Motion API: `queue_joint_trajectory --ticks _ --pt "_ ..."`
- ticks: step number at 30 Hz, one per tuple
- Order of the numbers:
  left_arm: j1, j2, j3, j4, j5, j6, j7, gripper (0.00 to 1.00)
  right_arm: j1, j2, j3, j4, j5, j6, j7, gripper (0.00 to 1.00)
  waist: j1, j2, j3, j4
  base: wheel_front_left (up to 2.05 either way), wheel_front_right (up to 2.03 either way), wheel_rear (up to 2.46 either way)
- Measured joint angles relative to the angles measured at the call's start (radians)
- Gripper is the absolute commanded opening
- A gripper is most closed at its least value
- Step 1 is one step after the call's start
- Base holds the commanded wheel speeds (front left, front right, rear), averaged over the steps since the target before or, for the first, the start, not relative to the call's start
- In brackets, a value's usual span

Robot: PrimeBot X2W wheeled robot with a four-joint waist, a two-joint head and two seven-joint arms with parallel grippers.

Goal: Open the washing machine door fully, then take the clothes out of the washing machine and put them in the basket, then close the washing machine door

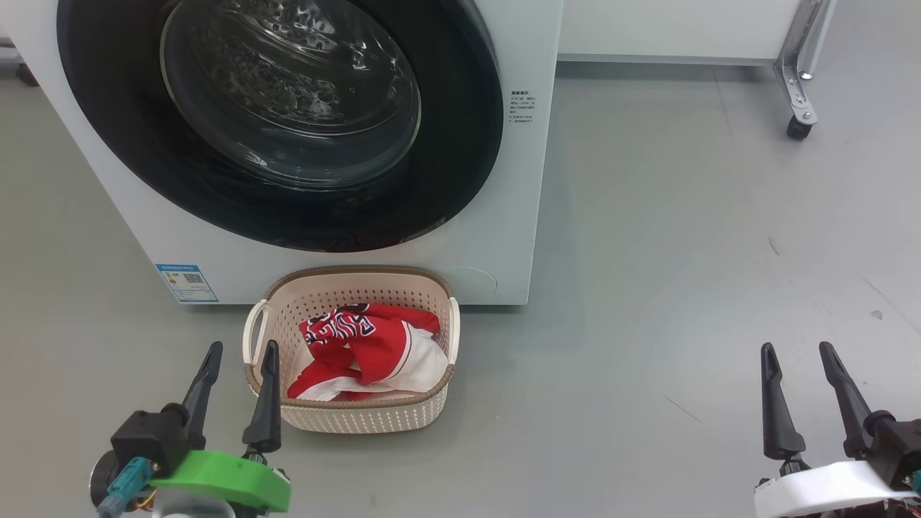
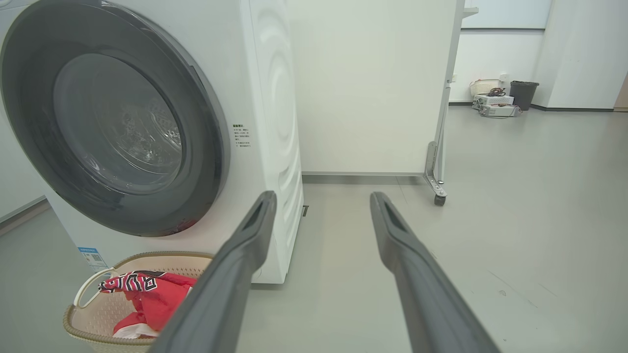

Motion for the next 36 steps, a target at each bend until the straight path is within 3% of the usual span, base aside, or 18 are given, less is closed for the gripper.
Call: queue_joint_trajectory --ticks 36 --pt "0.002 -0.01 0.013 0.016 0.028 0.0 0.0 1.0 0.035 0.021 -0.013 -0.025 -0.026 0.011 0.0 1.0 0.0 0.0 0.004 0.004 0.0 0.0 0.0"
